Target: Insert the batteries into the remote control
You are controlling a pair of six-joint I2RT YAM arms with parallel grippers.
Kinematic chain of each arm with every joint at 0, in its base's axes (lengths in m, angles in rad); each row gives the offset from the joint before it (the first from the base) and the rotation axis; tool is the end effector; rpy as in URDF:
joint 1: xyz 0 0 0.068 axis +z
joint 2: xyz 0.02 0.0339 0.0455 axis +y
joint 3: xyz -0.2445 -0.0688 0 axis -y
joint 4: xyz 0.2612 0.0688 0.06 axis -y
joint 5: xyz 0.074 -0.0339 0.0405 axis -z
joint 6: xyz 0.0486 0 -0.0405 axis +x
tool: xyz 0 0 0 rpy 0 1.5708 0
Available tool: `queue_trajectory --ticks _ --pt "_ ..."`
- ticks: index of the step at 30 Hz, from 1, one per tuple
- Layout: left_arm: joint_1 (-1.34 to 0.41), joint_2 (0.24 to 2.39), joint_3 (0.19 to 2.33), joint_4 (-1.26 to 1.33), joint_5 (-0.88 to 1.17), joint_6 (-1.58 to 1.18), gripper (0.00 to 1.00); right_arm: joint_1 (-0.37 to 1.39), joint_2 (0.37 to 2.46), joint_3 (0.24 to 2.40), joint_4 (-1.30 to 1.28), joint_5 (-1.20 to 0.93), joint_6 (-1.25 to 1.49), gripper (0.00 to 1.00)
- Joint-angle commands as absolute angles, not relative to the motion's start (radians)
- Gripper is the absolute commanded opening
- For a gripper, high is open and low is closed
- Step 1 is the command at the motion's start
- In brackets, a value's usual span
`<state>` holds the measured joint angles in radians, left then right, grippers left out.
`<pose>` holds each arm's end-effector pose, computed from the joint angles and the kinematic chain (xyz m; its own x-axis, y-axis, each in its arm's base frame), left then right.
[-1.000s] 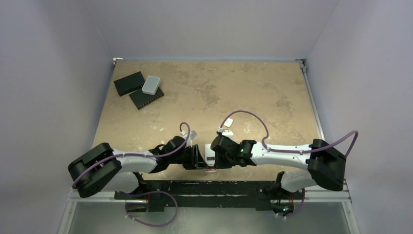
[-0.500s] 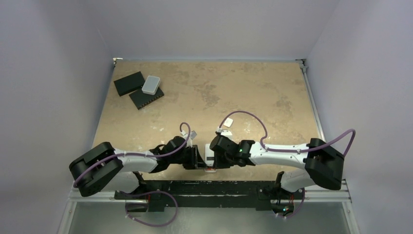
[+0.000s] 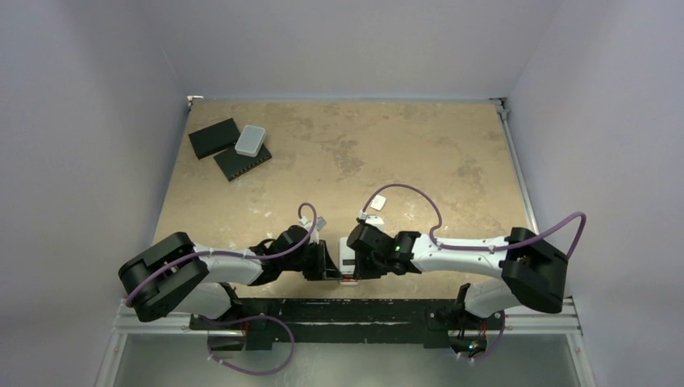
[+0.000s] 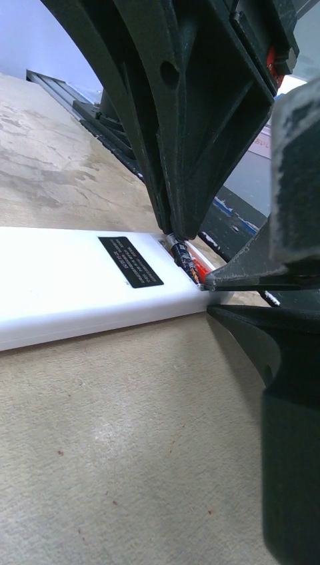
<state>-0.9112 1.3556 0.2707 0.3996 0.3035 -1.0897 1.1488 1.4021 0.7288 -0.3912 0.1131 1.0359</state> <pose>0.1332 -0.1954 0.0732 -0.9737 -0.1249 -0.1906 0.0708 0.6294 -0.7739 0.1196 0.2531 0.1316 -0.9431 -0.0136 -0.3321 -0.1425 0.9193 0.3669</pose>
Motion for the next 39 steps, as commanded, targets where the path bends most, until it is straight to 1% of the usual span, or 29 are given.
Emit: queue_trajectory --ticks 1,5,8,17,23,30,32,35,39 --pt "-0.922 1.366 0.296 0.46 0.3 -1.096 0.08 1.147 1.416 0.735 -0.344 0.108 1.054 0.15" --pt "-0.925 1.367 0.298 0.459 0.3 -1.097 0.05 1.147 1.421 0.737 -0.337 0.112 1.054 0.13" --pt "-0.926 1.367 0.301 0.461 0.301 -1.097 0.03 1.148 1.437 0.747 -0.344 0.122 1.05 0.09" --pt "-0.932 1.364 0.304 0.465 0.303 -1.1 0.02 1.177 1.545 0.833 -0.461 0.193 1.005 0.03" --pt "-0.932 1.362 0.307 0.469 0.313 -1.095 0.02 1.208 1.632 0.894 -0.53 0.235 1.002 0.03" --pt "-0.931 1.359 0.307 0.48 0.322 -1.09 0.02 1.259 1.77 1.013 -0.712 0.335 1.017 0.03" --pt "-0.931 1.356 0.307 0.479 0.324 -1.085 0.02 1.269 1.798 1.034 -0.732 0.342 1.025 0.07" --pt "-0.931 1.348 0.304 0.471 0.324 -1.076 0.02 1.277 1.828 1.055 -0.749 0.342 1.037 0.1" --pt "-0.931 1.333 0.302 0.456 0.323 -1.065 0.02 1.28 1.847 1.081 -0.771 0.34 1.052 0.11"
